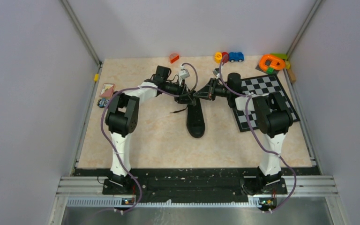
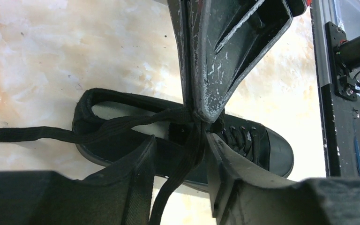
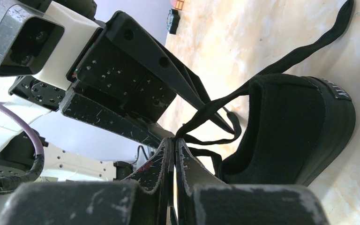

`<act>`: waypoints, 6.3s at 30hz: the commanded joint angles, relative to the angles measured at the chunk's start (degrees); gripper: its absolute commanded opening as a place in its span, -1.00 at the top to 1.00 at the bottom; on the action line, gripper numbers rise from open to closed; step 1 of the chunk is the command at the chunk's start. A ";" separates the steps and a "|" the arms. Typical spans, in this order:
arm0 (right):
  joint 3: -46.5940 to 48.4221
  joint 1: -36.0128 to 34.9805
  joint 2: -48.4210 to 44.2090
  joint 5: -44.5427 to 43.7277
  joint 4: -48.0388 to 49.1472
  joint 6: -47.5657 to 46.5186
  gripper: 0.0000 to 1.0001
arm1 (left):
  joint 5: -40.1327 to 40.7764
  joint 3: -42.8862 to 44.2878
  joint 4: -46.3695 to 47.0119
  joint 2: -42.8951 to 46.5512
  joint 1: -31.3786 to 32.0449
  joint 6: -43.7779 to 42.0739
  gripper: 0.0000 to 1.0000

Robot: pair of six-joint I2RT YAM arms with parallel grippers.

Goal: Tie the shoes
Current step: Wrap the shoelace around the shoelace, then tie the shoelace on the shoe.

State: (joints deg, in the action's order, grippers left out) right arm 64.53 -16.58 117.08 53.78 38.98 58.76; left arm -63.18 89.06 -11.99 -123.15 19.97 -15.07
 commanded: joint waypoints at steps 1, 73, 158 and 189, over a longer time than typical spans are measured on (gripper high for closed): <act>0.90 0.49 -0.32 0.71 2.37 -0.01 1.00 | -0.25 -0.51 2.70 3.05 -0.41 -2.33 0.17; 0.76 -0.08 0.72 1.42 4.05 -0.39 0.31 | -6.18 -0.65 2.97 3.37 0.68 -12.69 1.00; 2.17 -0.62 -2.41 3.42 -6.00 -10.41 1.00 | 45.14 -23.78 13.61 34.00 -3.05 46.48 -0.97; 2.68 -1.11 -3.22 2.95 -8.00 -12.47 1.00 | 35.76 4.15 -11.17 6.99 2.85 75.72 0.21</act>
State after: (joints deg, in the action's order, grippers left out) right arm 64.60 -17.15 117.03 56.64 30.09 47.92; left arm -27.38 90.56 -21.56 -114.89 22.26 59.37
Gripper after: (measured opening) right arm 0.018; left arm 0.384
